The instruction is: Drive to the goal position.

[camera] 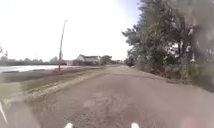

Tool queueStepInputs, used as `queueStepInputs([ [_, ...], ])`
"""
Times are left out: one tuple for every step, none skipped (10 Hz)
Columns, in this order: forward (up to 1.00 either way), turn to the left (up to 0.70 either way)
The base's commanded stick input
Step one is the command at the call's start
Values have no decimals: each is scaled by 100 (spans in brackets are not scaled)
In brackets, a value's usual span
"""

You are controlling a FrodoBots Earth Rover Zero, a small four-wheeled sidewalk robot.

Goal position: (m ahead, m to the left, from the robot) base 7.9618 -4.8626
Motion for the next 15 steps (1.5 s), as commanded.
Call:
queueStepInputs([
  [70, 0],
  [70, 0],
  [70, 0],
  [70, 0],
  [70, 0],
  [70, 0],
  [70, 0],
  [70, 0],
  [70, 0],
  [70, 0],
  [70, 0],
  [70, 0],
  [70, 0],
  [70, 0],
  [70, 0],
])
